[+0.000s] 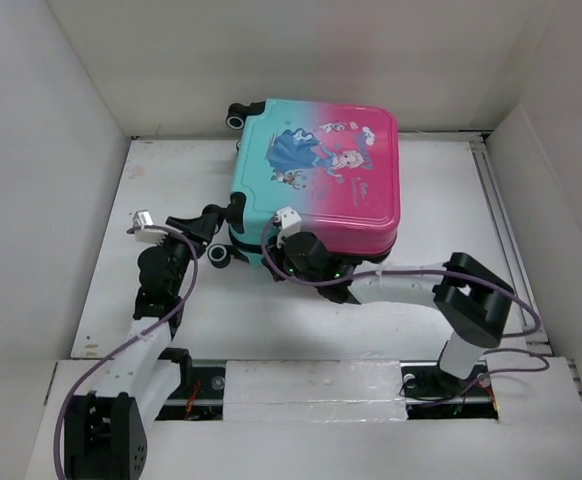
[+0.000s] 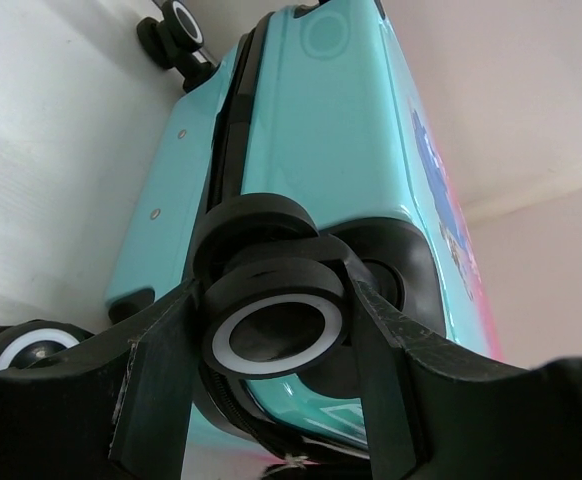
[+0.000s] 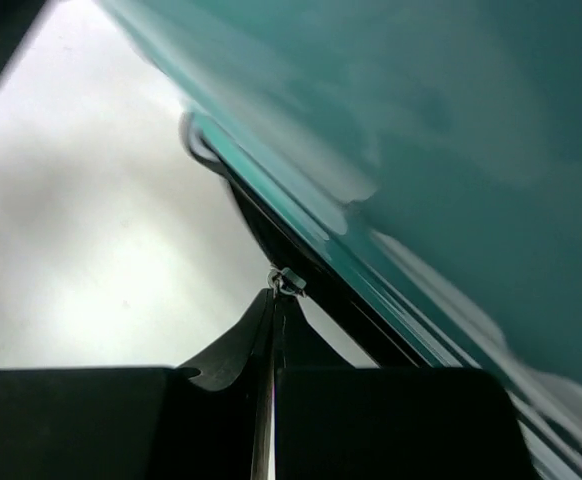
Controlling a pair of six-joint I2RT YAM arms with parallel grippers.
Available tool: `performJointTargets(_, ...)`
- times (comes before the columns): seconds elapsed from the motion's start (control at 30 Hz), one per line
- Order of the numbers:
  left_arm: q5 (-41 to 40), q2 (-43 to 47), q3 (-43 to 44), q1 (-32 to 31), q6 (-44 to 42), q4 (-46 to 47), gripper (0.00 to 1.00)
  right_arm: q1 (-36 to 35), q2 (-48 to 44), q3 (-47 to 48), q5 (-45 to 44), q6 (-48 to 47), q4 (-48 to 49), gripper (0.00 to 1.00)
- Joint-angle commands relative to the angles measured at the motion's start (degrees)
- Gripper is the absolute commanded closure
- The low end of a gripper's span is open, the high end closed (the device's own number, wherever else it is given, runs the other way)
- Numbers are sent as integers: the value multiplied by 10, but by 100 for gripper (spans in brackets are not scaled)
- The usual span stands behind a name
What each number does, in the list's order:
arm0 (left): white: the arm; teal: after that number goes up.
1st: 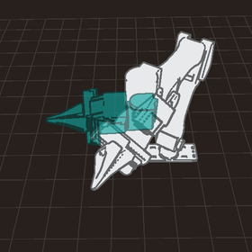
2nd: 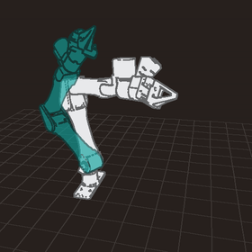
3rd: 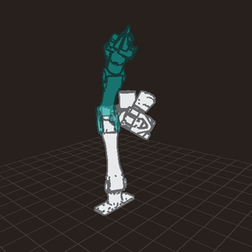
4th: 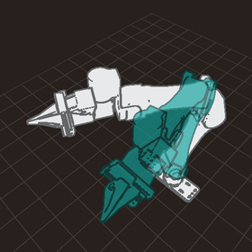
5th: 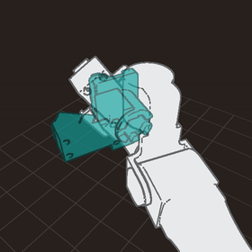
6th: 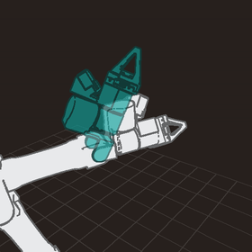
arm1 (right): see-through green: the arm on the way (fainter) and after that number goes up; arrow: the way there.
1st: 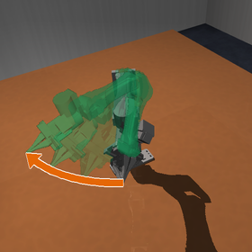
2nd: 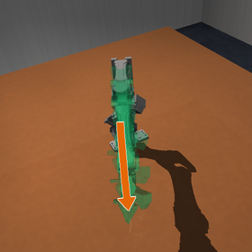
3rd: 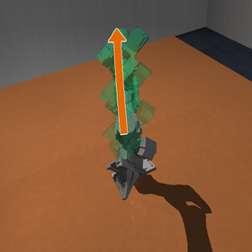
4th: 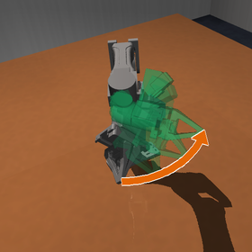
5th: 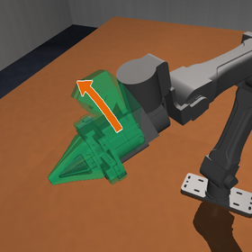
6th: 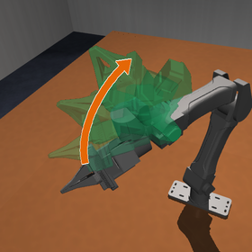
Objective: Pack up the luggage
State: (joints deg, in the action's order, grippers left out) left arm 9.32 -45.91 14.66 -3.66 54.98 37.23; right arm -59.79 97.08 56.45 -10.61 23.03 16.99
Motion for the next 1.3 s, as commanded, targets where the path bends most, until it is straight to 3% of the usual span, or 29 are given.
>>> performJointTargets(0.0, 109, -29, 40, -19, -8, 64, 100, -14, 71, 78, 99, 15, 50, 100)
performJointTargets(0.17, 48, -62, 70, -111, -20, 64, 100, -20, 159, 144, 116, 42, 107, 100)
performJointTargets(0.27, 17, -75, 86, -143, -28, 64, 100, -20, 143, 105, 82, 42, 107, 100)
performJointTargets(0.33, 10, -75, 86, -158, -28, 64, 100, -14, 94, 65, 77, 29, 112, 100)
performJointTargets(0.43, -29, -64, 86, -227, -42, 64, 100, -7, 5, -37, 72, 15, 112, 100)
performJointTargets(0.53, -84, -64, 105, -316, -53, 43, 100, 28, -87, -129, 121, 15, 98, 100)
performJointTargets(0.73, -202, -77, 145, -473, -75, 3, 100, 55, -240, -208, 97, 9, -68, 100)
performJointTargets(0.77, -222, -77, 153, -488, -87, -27, 95, 55, -276, -221, 97, 9, -76, 100)
performJointTargets(0.8, -264, -82, 166, -499, -102, -43, 63, 55, -294, -233, 97, 9, -81, 100)
performJointTargets(0.87, -294, -74, 177, -499, -102, -75, 34, 62, -335, -264, 103, 14, -89, 100)
performJointTargets(0.9, -309, -69, 177, -499, -110, -75, 24, 62, -347, -271, 103, 14, -97, 100)
performJointTargets(0.93, -347, -69, 186, -499, -123, -82, 5, 67, -356, -276, 97, 14, -97, 100)
performJointTargets(0.97, -375, -61, 195, -499, -149, -82, 0, 67, -364, -285, 97, 19, -102, 100)
performJointTargets(1.03, -480, -67, 218, -491, -174, -88, 0, 67, -386, -291, 97, 19, -102, 100)
performJointTargets(1.13, -512, -118, 253, -404, -169, -97, 0, 67, -397, -291, 90, 19, -102, 100)
performJointTargets(1.23, -358, -197, 321, -272, -128, -97, 0, 67, -402, -291, 96, 19, -102, 100)
performJointTargets(1.27, -265, -222, 355, -238, -111, -97, 0, 67, -402, -291, 96, 19, -102, 100)
